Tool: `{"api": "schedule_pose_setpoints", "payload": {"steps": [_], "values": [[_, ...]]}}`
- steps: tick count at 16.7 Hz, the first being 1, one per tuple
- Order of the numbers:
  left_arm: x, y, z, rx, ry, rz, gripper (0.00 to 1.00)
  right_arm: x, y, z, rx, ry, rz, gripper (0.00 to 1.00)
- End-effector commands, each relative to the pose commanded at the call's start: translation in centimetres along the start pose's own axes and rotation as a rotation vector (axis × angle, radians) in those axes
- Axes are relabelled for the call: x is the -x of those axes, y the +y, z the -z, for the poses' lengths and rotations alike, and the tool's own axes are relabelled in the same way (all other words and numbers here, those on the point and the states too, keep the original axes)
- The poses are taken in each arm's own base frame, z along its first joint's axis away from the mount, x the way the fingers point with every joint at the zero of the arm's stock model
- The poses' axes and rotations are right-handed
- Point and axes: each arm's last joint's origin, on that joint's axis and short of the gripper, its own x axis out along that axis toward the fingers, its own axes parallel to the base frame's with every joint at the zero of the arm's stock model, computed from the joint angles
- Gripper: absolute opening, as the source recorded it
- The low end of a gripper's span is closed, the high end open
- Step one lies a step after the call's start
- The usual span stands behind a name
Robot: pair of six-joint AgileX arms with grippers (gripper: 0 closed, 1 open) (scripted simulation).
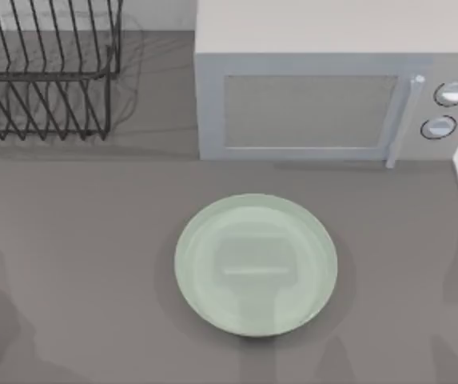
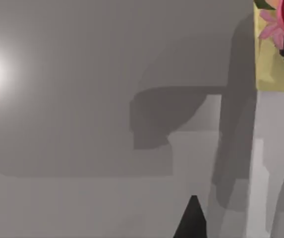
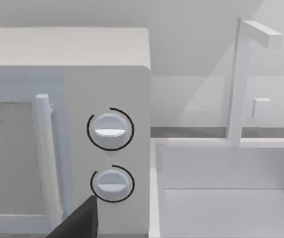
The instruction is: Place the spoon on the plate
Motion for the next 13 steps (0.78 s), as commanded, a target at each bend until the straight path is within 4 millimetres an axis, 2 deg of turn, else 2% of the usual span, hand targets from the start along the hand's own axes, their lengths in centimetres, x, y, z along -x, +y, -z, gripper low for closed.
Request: {"api": "schedule_pose_setpoints", "payload": {"steps": [8, 13], "values": [[7.9, -0.4, 0.0, 0.002, 0.006, 0.015, 0.0, 0.0, 0.0, 0.0, 0.0, 0.0, 0.0, 1.0], [8.0, -0.4, 0.0, 0.001, 0.005, 0.014, 0.0, 0.0, 0.0, 0.0, 0.0, 0.0, 0.0, 1.0]]}}
